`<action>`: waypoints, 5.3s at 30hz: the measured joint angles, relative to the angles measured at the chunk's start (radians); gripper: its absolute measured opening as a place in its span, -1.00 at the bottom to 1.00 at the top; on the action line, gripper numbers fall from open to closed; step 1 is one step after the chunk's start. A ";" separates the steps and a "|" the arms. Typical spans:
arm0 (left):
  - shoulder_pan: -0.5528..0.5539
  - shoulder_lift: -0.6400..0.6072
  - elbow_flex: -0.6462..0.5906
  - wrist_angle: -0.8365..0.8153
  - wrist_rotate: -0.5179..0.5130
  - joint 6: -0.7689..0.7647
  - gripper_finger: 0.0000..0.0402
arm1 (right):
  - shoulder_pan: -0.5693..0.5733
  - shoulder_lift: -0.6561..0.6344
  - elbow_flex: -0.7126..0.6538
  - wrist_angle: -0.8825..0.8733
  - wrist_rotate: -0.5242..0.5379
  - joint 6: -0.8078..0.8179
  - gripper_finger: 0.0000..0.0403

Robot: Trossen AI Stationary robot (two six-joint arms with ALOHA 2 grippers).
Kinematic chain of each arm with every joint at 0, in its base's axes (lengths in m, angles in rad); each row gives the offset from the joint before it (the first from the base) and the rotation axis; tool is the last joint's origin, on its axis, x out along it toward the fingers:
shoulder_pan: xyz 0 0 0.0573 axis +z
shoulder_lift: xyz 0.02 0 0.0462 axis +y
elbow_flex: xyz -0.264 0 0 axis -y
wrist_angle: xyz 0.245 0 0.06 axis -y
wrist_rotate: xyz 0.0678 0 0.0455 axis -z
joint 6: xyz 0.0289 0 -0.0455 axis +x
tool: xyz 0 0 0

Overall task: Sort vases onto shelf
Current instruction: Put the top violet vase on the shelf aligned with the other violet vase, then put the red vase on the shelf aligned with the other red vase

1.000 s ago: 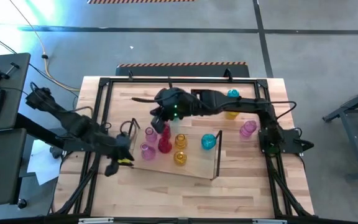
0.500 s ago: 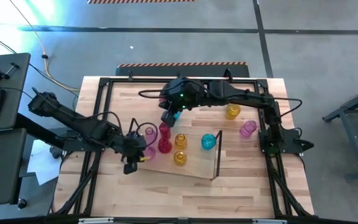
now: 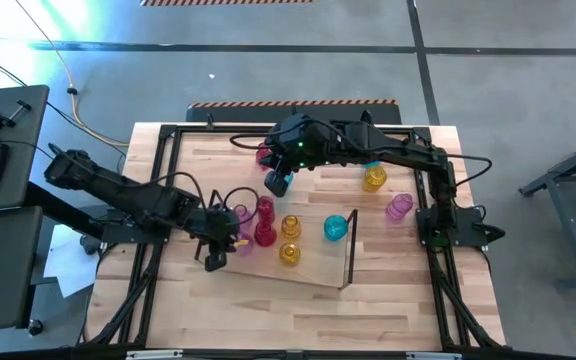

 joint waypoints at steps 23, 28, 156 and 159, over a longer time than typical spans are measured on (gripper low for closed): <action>0.012 -0.001 0.000 0.254 0.148 -0.054 -0.51 | -0.001 0.000 0.000 -0.001 0.014 -0.008 -1.00; 0.021 0.013 0.000 0.306 0.106 -0.056 -0.51 | -0.001 0.000 0.000 -0.002 0.012 -0.016 -1.00; 0.656 -0.398 0.001 -0.009 -0.096 0.042 -0.51 | -0.434 0.422 -0.003 0.126 -0.371 -0.200 -0.02; 0.656 -0.398 0.001 -0.009 -0.096 0.043 -0.51 | -0.434 0.422 -0.003 0.126 -0.365 -0.208 -0.05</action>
